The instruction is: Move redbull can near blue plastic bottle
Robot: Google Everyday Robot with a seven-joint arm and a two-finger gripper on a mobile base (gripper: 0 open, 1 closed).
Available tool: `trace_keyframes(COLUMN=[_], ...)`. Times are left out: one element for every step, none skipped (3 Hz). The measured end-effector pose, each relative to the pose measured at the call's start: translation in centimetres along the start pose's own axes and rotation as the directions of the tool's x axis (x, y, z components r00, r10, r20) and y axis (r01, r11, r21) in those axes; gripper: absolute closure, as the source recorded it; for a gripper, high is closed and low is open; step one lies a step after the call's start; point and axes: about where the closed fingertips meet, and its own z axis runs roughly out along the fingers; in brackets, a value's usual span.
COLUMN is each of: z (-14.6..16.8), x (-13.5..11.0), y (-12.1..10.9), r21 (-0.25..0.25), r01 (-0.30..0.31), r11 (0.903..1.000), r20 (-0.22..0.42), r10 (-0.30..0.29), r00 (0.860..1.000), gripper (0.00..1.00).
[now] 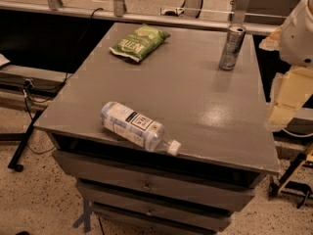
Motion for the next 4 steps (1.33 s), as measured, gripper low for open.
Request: trace_keyframes(z=[-0.1, 1.3, 4.6, 9.7], x=[-0.1, 0.7, 2.6, 5.4], y=[-0.1, -2.4, -7.6, -15.5], r21=[0.010, 0.043, 0.086, 0.118], r01=[0.001, -0.026, -0.116, -0.275], r11=[1.0000, 0.9987, 0.9895, 0.9541], r20=[0.004, 0.046, 0.128, 0.256], r10=[-0.001, 0.024, 0.105, 0.239], r00=[1.000, 0.999, 0.986, 0.937], gripper=[0.00, 0.00, 0.00, 0.00])
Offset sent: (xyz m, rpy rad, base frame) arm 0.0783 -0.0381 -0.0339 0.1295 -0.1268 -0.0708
